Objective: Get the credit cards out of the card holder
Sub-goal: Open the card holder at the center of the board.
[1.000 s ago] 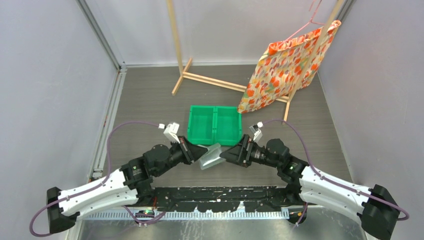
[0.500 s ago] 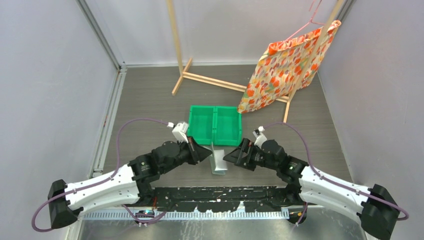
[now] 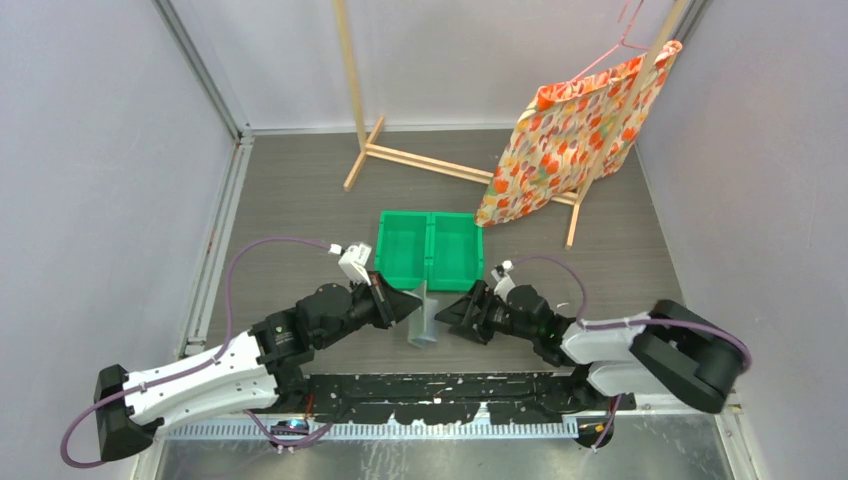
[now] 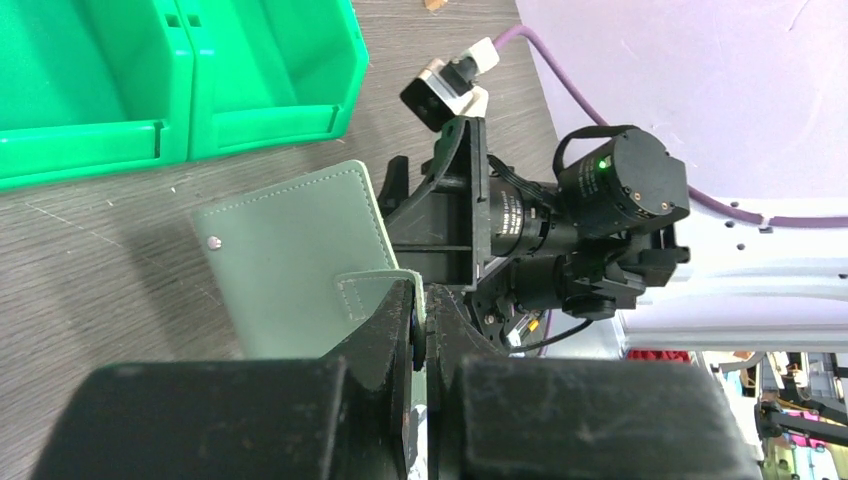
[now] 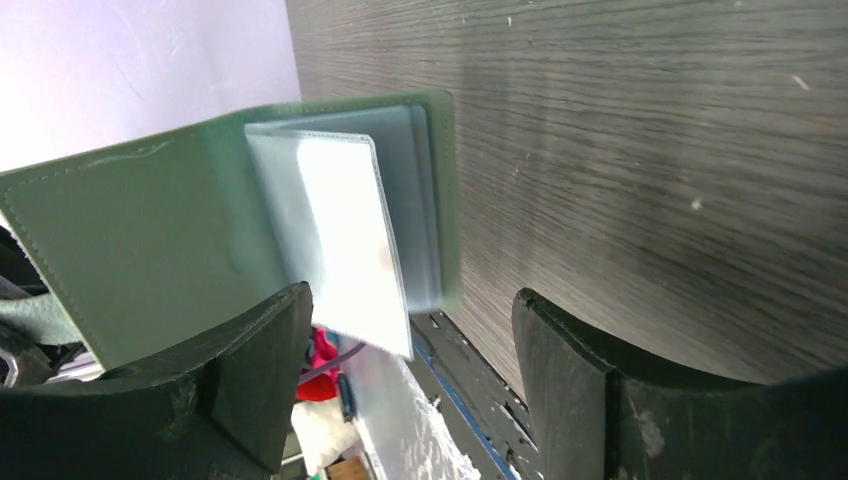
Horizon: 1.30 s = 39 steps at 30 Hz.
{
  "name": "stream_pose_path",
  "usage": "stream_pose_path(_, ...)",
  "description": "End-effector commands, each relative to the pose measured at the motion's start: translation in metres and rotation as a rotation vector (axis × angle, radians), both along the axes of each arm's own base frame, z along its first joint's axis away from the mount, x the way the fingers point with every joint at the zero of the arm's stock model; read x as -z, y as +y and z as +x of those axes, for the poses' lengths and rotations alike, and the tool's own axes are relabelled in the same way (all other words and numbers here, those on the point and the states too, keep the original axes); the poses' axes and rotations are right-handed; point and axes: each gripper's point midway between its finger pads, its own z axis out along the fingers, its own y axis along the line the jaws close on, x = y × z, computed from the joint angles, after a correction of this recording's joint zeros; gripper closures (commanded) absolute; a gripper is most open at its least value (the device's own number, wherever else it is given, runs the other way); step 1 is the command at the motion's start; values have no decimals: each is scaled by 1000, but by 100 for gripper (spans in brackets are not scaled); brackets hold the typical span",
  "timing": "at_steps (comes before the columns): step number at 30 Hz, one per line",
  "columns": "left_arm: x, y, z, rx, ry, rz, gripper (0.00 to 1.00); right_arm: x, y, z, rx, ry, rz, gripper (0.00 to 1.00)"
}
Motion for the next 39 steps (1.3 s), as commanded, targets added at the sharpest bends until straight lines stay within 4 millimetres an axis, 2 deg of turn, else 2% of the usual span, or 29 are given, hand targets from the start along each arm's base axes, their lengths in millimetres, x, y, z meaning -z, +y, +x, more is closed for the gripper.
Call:
stream_pose_path(1, -29, -3, 6, -15, -56, -65, 100, -54, 26, 6, -39, -73, 258, 23)
stream_pose_path(5, -28, -3, 6, -17, -48, -63, 99, -62, 34, 6, -68, -69, 338, 25)
stream_pose_path(11, -28, -2, 6, -18, -45, -61, 99, -64, 42, 8, -78, -53, 382, 58)
stream_pose_path(16, -26, 2, 6, -29, -45, -63, 99, -64, 42, 7, -85, -56, 379, 70)
stream_pose_path(19, -24, 3, 5, -32, -39, -65, 99, -63, 43, 6, -92, -55, 376, 82)
stream_pose_path(20, -22, 4, 5, -32, -36, -63, 99, -61, 43, 6, -92, -52, 373, 96)
stream_pose_path(26, -9, 16, 3, -58, -11, -11, 100, -57, 37, 3, -76, -24, 342, 99)
stream_pose_path(29, 9, 31, 1, -90, 25, 40, 99, -48, 30, 1, -59, -6, 248, 99)
stream_pose_path(30, 16, 35, -1, -95, 36, 54, 94, -45, 27, 0, -53, -9, 200, 99)
stream_pose_path(32, 32, 45, -5, -106, 62, 80, 67, -28, 14, -2, -29, 13, 27, 99)
stream_pose_path(34, 47, 52, -9, -114, 87, 106, 44, -37, -1, 2, 3, -47, -94, 99)
stream_pose_path(36, 59, 59, -11, -125, 104, 121, 29, -48, -12, 6, 27, -90, -166, 99)
stream_pose_path(39, 71, 65, -12, -143, 115, 129, 17, -37, -18, 5, 15, -55, -273, 99)
